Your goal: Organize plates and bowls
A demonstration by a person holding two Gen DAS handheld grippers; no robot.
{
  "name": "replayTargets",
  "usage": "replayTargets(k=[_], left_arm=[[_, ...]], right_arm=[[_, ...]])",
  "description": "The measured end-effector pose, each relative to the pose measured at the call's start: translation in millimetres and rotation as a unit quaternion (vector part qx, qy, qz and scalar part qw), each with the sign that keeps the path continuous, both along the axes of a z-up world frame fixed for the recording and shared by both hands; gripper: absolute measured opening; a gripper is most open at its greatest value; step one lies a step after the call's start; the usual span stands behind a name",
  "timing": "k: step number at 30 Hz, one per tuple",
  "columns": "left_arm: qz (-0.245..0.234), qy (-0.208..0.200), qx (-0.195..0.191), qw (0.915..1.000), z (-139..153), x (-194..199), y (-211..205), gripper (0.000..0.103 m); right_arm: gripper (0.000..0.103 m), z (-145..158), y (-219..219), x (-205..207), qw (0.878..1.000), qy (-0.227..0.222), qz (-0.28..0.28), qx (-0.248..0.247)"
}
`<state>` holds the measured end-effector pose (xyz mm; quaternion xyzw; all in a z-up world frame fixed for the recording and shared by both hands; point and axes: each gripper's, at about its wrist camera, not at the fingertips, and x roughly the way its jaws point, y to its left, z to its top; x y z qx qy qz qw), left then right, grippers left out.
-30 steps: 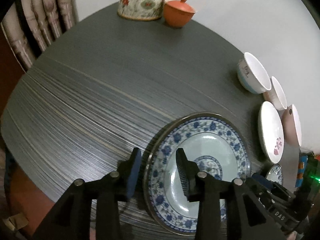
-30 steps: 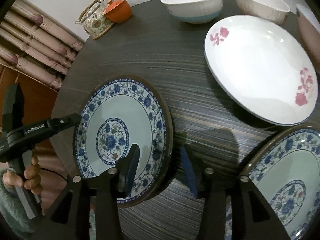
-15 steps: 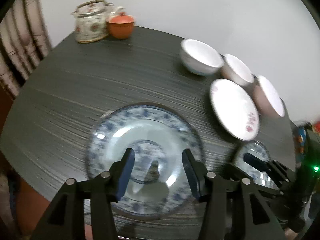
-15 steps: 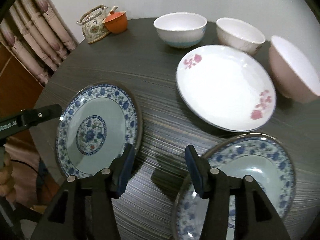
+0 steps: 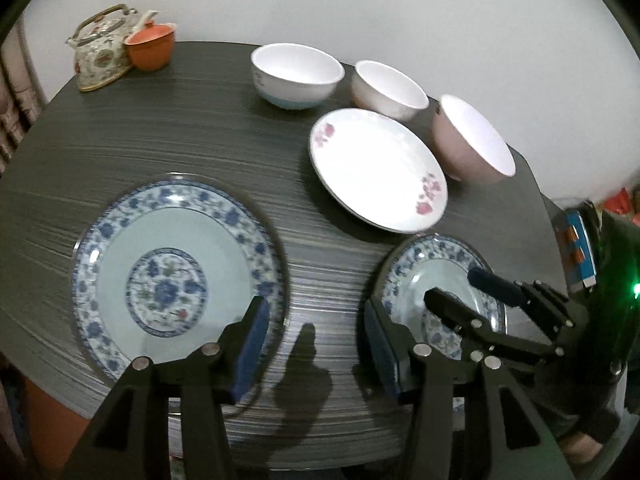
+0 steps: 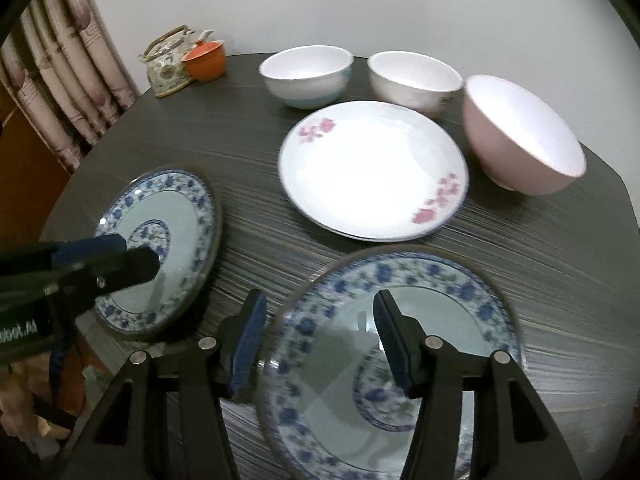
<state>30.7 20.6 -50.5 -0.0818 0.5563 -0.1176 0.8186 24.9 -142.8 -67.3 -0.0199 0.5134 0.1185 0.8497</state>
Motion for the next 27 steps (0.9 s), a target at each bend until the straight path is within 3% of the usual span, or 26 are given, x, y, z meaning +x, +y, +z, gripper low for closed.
replayTargets(k=[14, 27], left_arm=[[-0.019, 0.041, -0.034, 0.9984, -18.2, -10.4, -31.9, 0.051], [-0.018, 0.080, -0.062, 0.9947, -34.1, -7.8, -41.1, 0.051]], right_arm=[[0.055, 3.8, -53.6, -3.4, 1.000, 0.016, 0.003, -0.015], [0.055, -5.5, -83.3, 5.9, 0.999, 0.052, 0.009, 0.008]])
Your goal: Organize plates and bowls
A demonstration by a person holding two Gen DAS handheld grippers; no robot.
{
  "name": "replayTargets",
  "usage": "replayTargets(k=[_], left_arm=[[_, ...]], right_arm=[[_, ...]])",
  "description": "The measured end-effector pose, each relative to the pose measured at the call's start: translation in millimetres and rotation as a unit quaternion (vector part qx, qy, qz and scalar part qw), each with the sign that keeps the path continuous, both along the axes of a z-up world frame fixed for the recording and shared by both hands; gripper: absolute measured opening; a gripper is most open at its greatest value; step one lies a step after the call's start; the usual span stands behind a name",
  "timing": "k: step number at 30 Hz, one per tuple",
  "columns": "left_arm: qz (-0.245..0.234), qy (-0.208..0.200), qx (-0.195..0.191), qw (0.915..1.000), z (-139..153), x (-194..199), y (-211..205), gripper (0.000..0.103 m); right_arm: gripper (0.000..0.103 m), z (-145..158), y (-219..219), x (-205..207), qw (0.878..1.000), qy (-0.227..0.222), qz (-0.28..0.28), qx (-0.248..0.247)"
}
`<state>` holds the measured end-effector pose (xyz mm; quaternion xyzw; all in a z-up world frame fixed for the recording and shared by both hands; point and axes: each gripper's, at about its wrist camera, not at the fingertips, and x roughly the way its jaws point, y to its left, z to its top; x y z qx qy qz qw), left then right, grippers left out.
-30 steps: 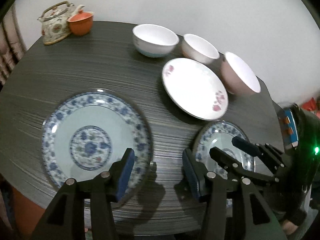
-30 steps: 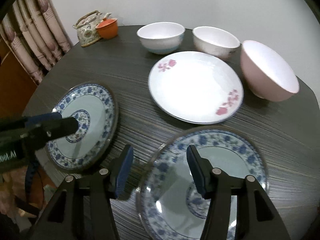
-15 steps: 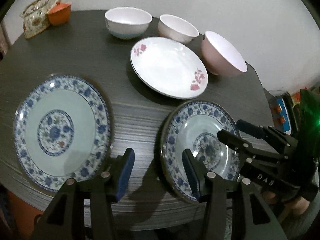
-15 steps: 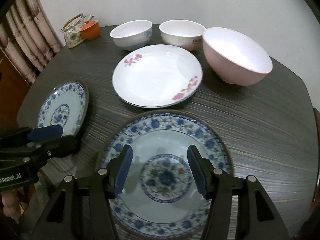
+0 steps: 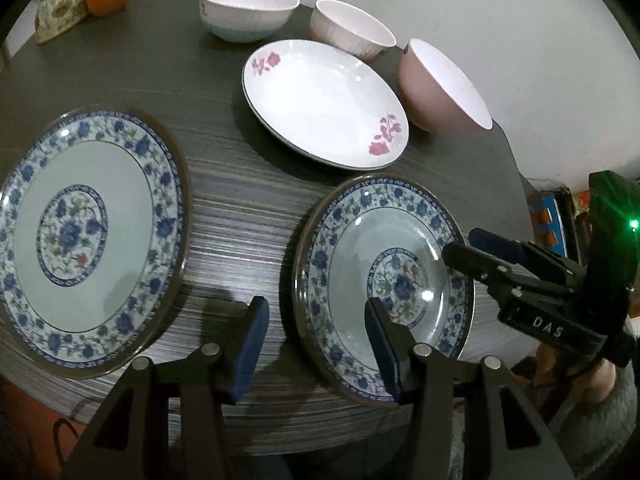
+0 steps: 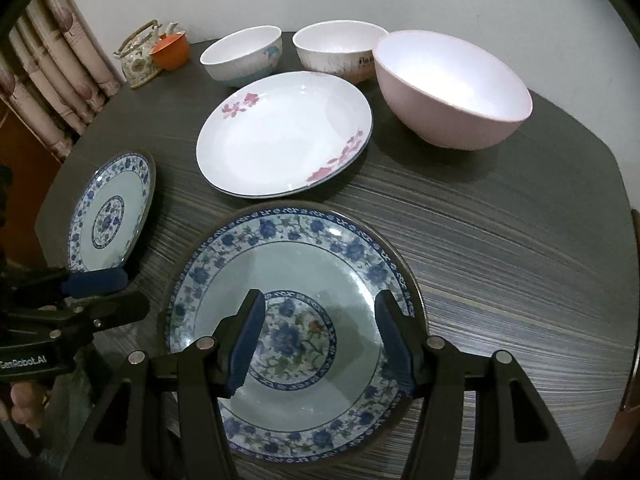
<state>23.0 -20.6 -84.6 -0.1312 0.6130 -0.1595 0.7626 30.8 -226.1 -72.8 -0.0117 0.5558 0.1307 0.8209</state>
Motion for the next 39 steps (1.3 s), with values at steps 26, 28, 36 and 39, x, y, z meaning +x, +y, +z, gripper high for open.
replayTargets(k=[26, 28, 36, 39], left_arm=[[-0.001, 0.056, -0.041, 0.9976, -28.7, 19.9, -7.3, 0.049], [-0.002, 0.057, -0.037, 0.9977, -29.9, 21.0, -8.4, 0.045], [0.001, 0.058, -0.025, 0.9980, -34.9, 26.5, -9.5, 0.027], [-0.002, 0.055, -0.019, 0.9983, -37.2, 29.9, -10.2, 0.024]], right_arm=[[0.043, -39.8, -87.8, 17.1, 0.985, 0.102, -0.035, 0.134], [0.040, -43.1, -88.6, 16.8, 0.984, 0.107, -0.035, 0.136], [0.024, -57.2, -91.6, 16.5, 0.979, 0.118, -0.034, 0.165], [0.022, -59.3, -92.9, 16.2, 0.976, 0.118, -0.034, 0.178]])
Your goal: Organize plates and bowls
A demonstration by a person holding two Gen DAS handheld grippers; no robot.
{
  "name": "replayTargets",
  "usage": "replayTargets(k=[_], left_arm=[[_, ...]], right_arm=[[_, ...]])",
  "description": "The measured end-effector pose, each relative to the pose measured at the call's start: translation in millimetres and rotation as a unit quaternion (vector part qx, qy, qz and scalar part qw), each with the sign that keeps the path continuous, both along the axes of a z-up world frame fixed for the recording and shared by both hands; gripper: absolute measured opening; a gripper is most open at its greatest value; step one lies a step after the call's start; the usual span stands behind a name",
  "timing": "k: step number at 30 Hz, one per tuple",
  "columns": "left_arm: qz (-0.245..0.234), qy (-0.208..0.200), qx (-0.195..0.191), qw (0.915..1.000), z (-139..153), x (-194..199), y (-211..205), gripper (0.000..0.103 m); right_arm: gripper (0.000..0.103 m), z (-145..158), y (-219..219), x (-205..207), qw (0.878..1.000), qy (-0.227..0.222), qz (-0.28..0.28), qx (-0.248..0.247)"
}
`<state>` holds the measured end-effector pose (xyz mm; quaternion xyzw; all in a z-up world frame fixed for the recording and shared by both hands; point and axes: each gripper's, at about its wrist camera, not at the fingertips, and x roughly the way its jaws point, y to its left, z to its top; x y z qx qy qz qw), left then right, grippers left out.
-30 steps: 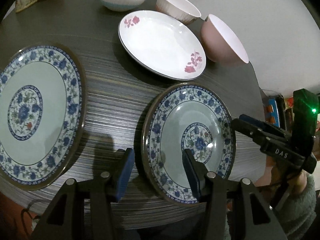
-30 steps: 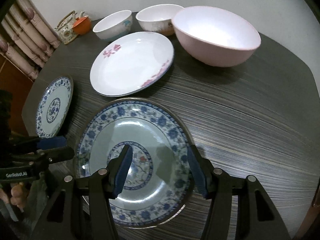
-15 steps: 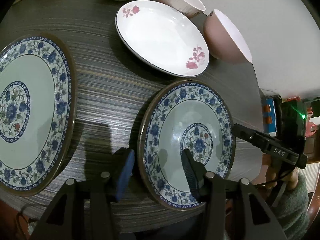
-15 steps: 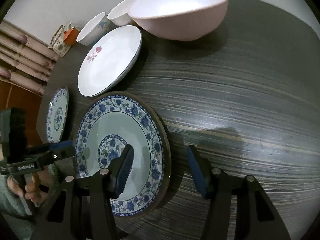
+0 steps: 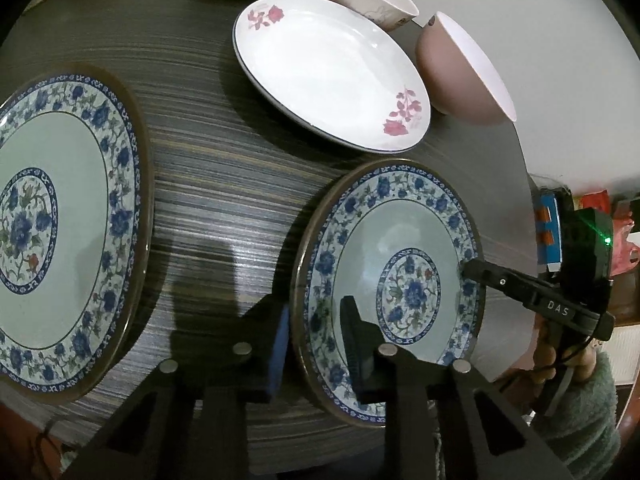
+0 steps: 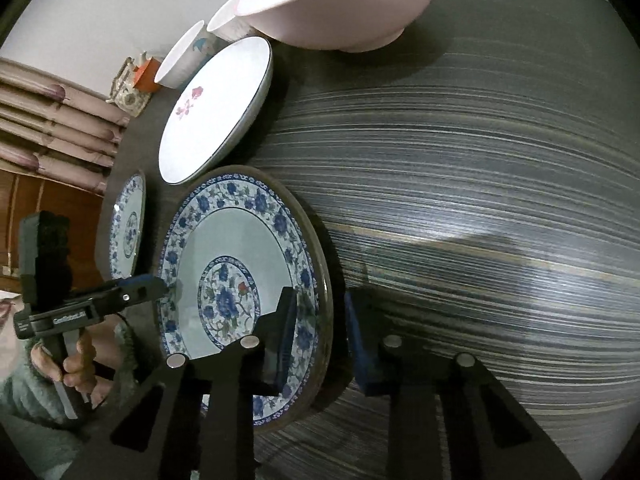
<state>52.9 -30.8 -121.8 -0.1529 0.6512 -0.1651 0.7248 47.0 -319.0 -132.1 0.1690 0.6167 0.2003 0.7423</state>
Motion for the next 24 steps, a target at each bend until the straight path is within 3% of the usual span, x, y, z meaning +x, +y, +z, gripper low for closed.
replayTargets(k=[24], left_arm=[[-0.005, -0.014, 0.026, 0.9996, -0.8, -4.4, 14.6, 0.021]], right_arm=[[0.015, -2.6, 14.0, -17.4, 0.999, 0.000, -0.032, 0.005]])
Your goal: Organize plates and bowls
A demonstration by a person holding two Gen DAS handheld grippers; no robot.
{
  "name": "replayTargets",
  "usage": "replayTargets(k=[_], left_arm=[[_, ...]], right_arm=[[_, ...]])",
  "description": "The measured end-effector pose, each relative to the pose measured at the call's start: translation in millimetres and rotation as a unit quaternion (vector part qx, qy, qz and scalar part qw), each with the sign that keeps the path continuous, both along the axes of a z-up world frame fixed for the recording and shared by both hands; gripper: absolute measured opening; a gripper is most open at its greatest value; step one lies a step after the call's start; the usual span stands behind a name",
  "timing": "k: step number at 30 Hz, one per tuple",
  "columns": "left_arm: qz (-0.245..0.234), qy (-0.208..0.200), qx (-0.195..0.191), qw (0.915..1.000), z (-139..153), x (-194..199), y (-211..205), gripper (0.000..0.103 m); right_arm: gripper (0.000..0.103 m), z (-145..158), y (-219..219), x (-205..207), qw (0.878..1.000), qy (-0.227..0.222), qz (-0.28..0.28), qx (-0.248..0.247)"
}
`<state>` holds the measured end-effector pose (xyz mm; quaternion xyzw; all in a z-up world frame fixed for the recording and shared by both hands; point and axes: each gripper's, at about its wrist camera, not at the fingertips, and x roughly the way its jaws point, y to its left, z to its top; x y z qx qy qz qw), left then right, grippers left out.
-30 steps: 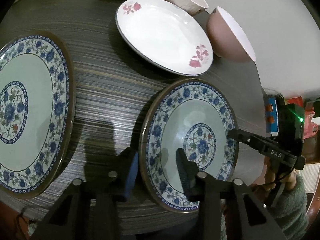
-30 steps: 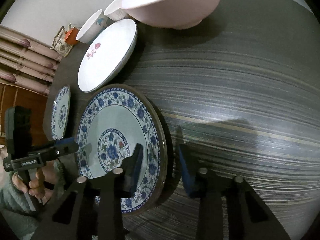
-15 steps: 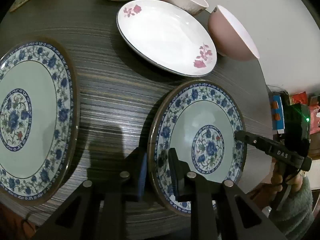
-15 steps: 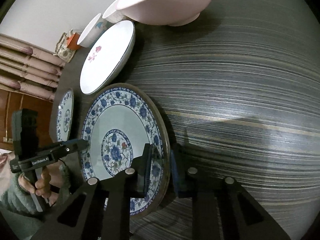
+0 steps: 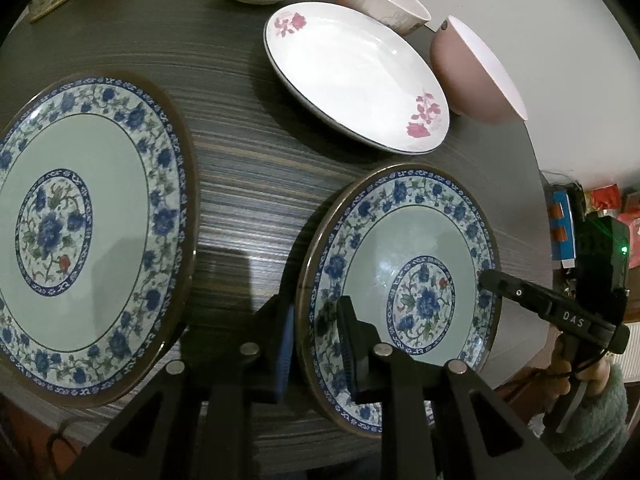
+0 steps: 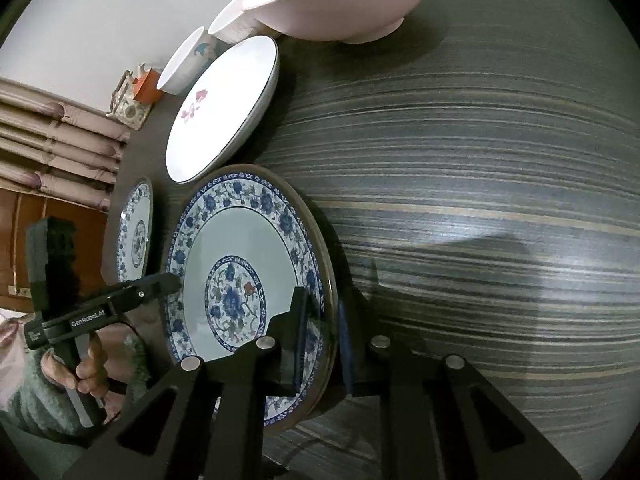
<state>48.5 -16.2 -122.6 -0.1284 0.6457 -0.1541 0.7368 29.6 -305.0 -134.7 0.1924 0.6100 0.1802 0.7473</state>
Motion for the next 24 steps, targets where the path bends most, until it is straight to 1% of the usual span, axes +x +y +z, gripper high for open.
replayTargets(k=[11, 17, 24], left_arm=[[0.007, -0.010, -0.001, 0.9999, 10.5, -5.6, 16.7, 0.021], [0.019, -0.017, -0.004, 0.9997, 17.0, -9.8, 30.9, 0.021], [0.034, -0.036, -0.005, 0.9988, 33.1, -9.9, 50.3, 0.021]], right_arm=[[0.015, 9.4, 16.4, -4.0, 1.000, -0.006, 0.002, -0.008], [0.015, 16.1, 29.7, -6.9, 1.000, -0.010, 0.005, -0.011], [0.016, 28.4, 45.9, -6.1, 1.000, -0.020, 0.013, -0.014]])
